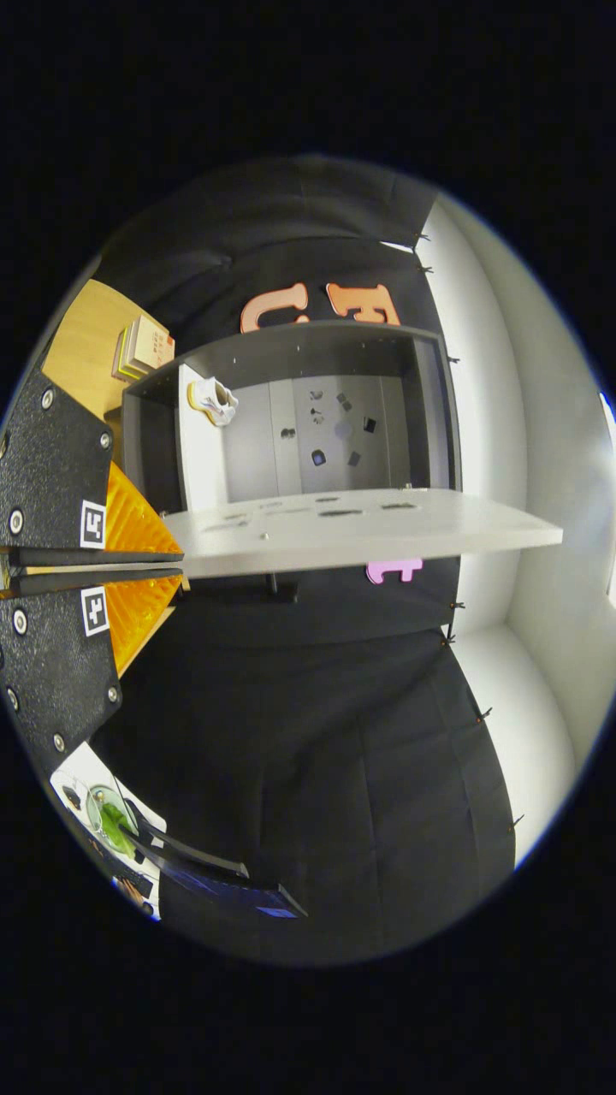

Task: Open the shoe cabinet door, grab the shoes and put them into the shoe cabinet, then close the shoe cabinet door.

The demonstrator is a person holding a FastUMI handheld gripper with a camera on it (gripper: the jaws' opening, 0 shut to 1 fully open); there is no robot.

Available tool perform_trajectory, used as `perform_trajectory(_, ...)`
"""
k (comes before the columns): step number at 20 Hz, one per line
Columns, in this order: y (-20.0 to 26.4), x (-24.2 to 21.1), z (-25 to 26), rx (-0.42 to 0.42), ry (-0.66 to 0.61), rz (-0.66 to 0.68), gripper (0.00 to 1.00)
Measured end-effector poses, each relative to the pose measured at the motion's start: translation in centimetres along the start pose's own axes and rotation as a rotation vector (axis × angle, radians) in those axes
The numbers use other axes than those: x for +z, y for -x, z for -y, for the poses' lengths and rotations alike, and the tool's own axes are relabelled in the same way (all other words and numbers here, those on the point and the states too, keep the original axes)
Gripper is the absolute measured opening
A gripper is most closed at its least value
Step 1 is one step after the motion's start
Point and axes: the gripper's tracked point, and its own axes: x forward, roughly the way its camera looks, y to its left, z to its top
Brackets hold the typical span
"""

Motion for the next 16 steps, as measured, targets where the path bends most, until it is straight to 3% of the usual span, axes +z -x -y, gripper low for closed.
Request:
perform_trajectory(4,1.2,-4.1,-6.0,0.108,0.019,-0.07,0.06)
perform_trajectory(10,0.0,-14.8,-13.5,0.251,0.012,-0.28,0.09)
perform_trajectory(16,-2.2,-24.4,-15.9,0.314,0.032,-0.455,0.1)
